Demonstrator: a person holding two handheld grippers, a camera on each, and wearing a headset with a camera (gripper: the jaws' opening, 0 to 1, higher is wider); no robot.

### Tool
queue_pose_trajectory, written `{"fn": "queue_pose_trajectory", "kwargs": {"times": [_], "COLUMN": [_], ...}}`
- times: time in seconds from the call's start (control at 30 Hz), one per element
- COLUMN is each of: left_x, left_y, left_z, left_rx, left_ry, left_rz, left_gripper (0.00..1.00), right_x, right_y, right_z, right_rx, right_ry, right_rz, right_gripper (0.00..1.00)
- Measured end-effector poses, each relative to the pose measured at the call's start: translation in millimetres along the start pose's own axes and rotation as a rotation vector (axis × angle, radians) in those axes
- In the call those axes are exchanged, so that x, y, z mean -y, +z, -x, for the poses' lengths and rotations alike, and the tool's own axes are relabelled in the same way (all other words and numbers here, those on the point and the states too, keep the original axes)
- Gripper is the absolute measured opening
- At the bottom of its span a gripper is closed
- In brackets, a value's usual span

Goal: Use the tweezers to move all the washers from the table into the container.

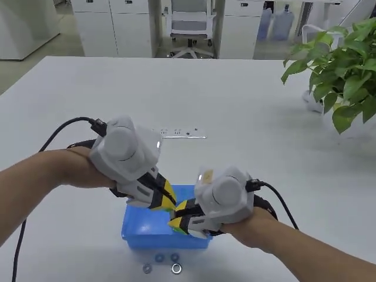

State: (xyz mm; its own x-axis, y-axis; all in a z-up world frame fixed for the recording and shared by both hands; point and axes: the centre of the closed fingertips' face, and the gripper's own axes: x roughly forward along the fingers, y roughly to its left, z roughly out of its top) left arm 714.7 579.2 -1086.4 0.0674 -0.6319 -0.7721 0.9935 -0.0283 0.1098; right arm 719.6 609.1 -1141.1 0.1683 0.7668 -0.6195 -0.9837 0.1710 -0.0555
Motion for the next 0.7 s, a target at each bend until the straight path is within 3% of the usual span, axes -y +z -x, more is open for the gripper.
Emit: {"fn": "queue_pose_trajectory", "kwargs": {"times": [0.7], "left_x": [-3.4], "left_y": [6.4], "left_z": [5.9], "left_rx": [0.007], "left_ry": [0.021], "left_rz": [-0.005], "left_gripper": [0.07], "right_x": [3.5], "right_y": [5.2], "right_z": [7.5], "right_rx": [0.012], "right_ry": [-0.022], "right_rz": [0.009], "right_gripper": [0.11]}}
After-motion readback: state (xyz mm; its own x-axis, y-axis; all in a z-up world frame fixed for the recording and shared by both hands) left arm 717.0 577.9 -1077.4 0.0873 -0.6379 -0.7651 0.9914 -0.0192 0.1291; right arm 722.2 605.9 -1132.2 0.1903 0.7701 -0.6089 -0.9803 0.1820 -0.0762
